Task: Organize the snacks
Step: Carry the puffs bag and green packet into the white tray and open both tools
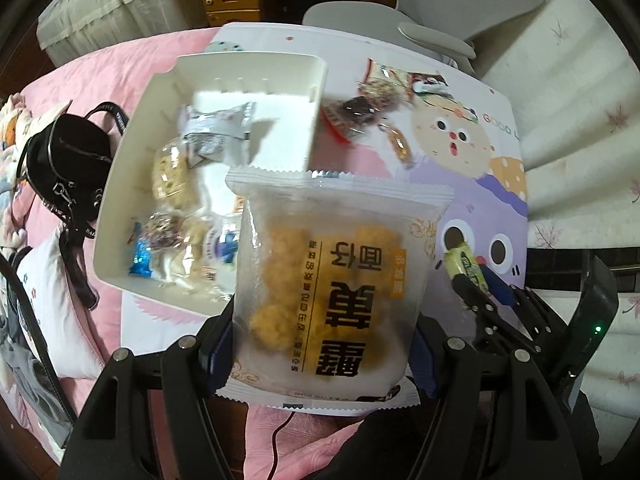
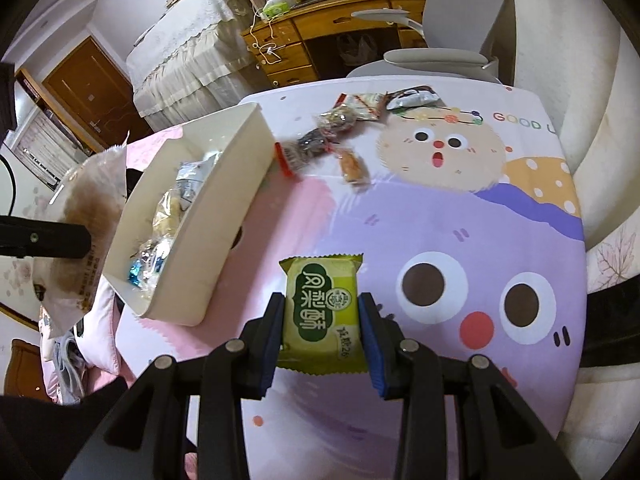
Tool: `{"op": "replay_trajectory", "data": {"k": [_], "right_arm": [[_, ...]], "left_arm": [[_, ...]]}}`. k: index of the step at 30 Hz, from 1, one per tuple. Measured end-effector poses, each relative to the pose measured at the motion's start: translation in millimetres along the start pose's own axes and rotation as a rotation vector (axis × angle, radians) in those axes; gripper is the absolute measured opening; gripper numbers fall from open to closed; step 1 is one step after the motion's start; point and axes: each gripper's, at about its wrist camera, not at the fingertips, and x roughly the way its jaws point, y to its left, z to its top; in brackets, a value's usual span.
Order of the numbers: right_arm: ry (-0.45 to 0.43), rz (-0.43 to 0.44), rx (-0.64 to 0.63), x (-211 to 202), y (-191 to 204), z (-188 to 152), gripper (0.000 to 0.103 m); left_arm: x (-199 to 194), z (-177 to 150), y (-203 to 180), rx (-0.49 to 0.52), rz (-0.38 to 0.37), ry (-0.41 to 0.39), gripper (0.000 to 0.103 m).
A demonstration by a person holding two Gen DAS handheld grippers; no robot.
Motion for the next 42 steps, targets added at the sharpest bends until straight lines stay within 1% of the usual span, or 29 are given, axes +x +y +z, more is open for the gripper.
{"op": "replay_trajectory", "data": {"k": [5, 7, 13, 23, 27, 30, 33, 37, 42], "right_arm": [[0.001, -0.017, -0.005, -3, 21, 1, 0.037], [-0.003, -0.040, -0.007, -5, 32, 3, 0.037], [-0.056, -0.085, 0.006, -8, 68, 12, 0.037], [-0.172, -0.057, -0.003, -2, 139, 27, 0.037], [-0.210, -0.043, -0.007, 6, 168, 33, 0.037], [-0.207, -0.033, -0.016, 15, 188, 36, 0.037], [-0.207, -0.023, -0.035, 25, 209, 37, 0.037], [-0.204, -0.014, -0.058, 34, 229, 37, 0.037], [-0.233, -0.001, -0.075, 38, 247, 38, 0.037]], "left_arm": [[-9, -1, 32, 0.002, -0.025, -0.027, 0.070], [-14, -1, 49, 0.004, -0.035, -0.037, 0.070], [-19, 9, 99, 0.021, -0.056, -0.054, 0.070], [-11, 37, 172, 0.045, -0.110, -0.092, 0.070], [-7, 48, 192, 0.073, -0.119, -0.122, 0.070], [-6, 52, 203, 0.095, -0.148, -0.145, 0.071], [-4, 53, 213, 0.119, -0.173, -0.188, 0.071], [-4, 52, 223, 0.142, -0.211, -0.237, 0.071], [-5, 51, 232, 0.165, -0.226, -0.273, 0.072]]}}
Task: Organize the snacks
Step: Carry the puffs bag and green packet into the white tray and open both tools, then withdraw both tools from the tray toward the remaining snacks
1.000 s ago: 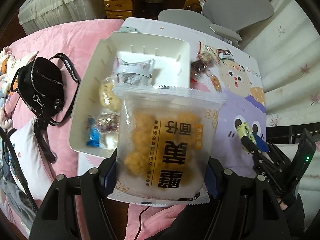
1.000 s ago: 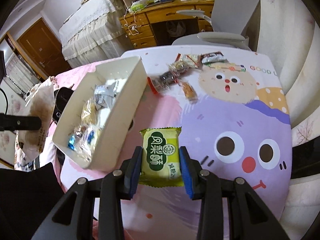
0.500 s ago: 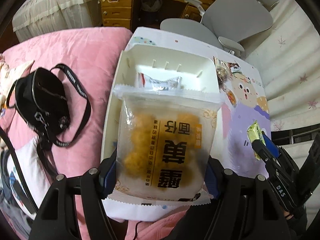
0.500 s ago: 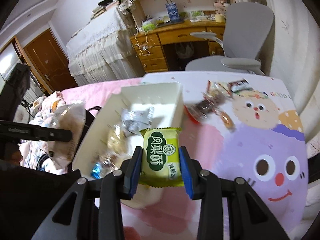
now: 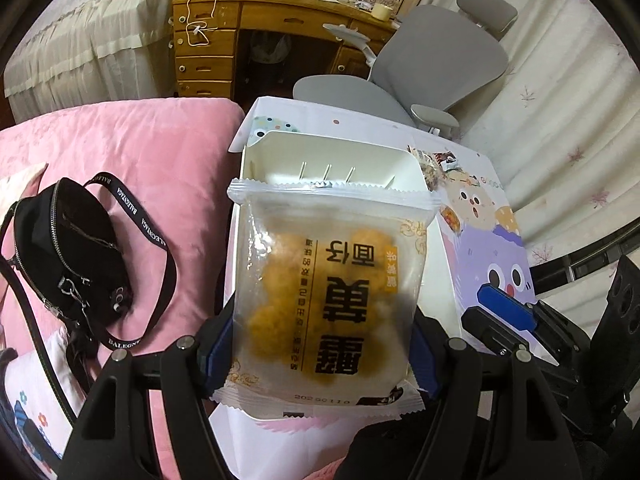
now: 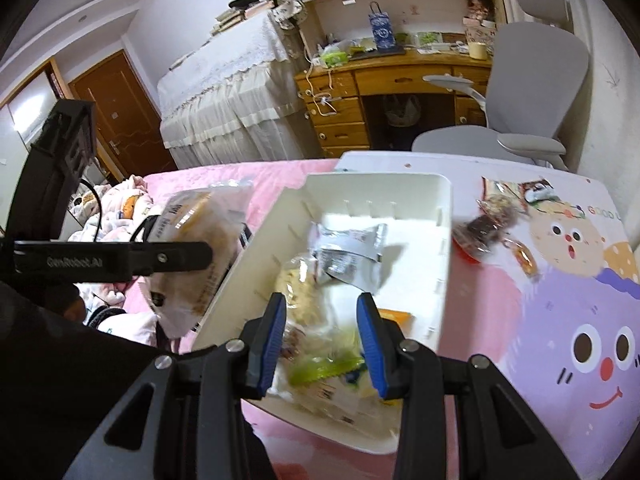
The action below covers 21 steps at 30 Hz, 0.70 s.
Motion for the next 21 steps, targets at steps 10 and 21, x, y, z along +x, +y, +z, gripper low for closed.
{"op": "replay_trajectory", "data": {"k": [10, 21], "right_arm": [[-0.001, -0.072, 0.068, -4, -8, -10, 0.037], [0.012, -0.138, 0.150, -29, -29, -35, 0.038]], "left_arm": [[-6, 2, -10, 0.021, -0.058, -0.056, 0.088], [6, -14, -51, 0.085, -0.113, -0.003, 0.088]]}}
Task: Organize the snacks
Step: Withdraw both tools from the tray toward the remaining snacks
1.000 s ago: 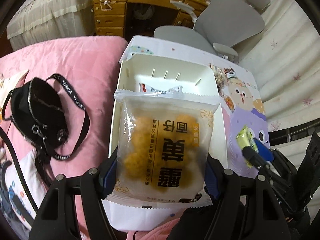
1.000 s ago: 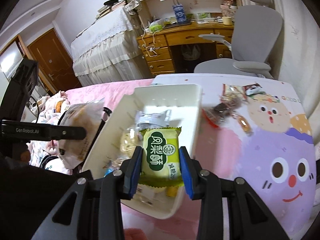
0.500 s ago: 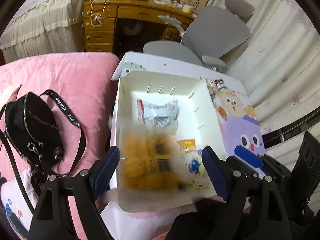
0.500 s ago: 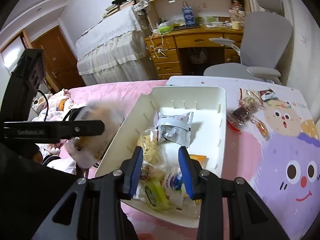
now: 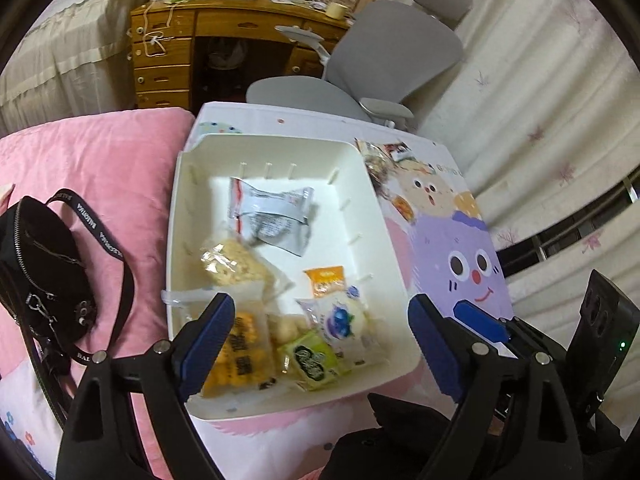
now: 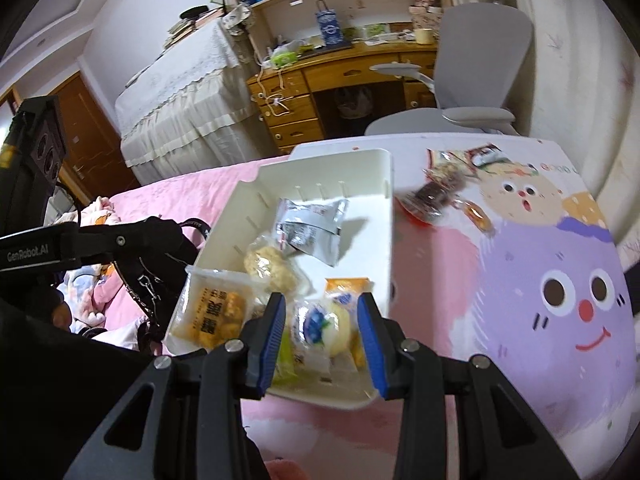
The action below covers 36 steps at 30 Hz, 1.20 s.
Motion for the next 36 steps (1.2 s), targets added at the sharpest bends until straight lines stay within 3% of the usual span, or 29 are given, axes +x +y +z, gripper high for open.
{"op": "replay_trajectory", "data": {"k": [20, 36], "right_arm": [[0.042, -0.012, 0.073, -52, -120, -24, 0.053], [0.113, -0.055, 0.003, -66, -239, 1, 0.057]], "left_arm": [[33, -24, -135, 0.027, 0.025, 0.024, 0.088], [97, -15, -214, -0.179, 0.124, 0.021, 0.088]]}}
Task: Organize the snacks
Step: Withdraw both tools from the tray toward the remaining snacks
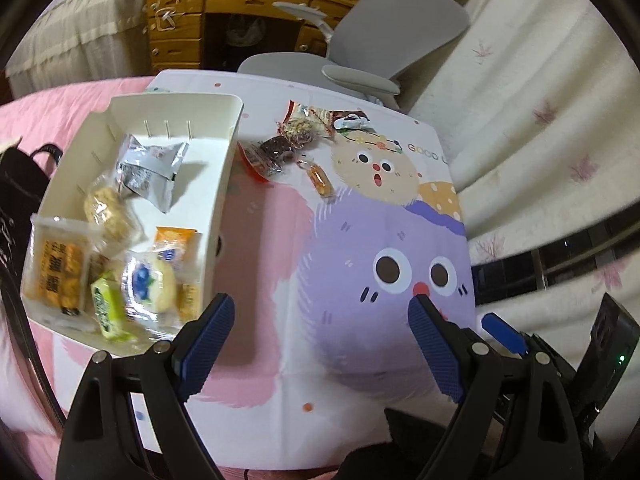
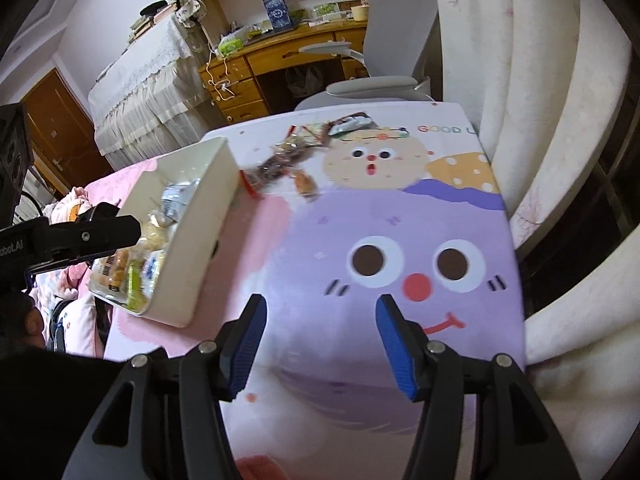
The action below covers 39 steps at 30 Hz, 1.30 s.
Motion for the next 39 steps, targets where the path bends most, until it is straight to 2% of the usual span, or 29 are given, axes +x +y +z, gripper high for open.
{"op": "replay_trajectory", "data": {"k": [3, 12, 18, 26, 34, 39], "right_arm": [[0.015, 0.001, 0.024, 5, -19, 16, 0.057], [0.001, -0.002, 0.070, 30, -51, 67, 0.058], [0.015, -0.011, 0.104, 63, -71, 100, 0.062], [0.009, -0.054, 0.084, 119, -89, 143, 0.062], [-0.025, -0.050, 0.058, 169, -88, 190, 0.063], [-0.041, -0.037, 0.014, 200, -78, 220, 0.064]], "left_arm": [[13, 8, -10, -0.044, 0.026, 0.011, 0.088], [54, 40, -21, -0.133, 0.039, 0.030, 0.088], [89, 66, -22, -0.181, 0.043, 0.027, 0.088], [148, 99, -21, -0.224, 0.052, 0.036, 0.086], [197, 123, -17, -0.238, 0.079, 0.072, 0.082], [215, 131, -9, -0.245, 0.088, 0.087, 0.079]]}}
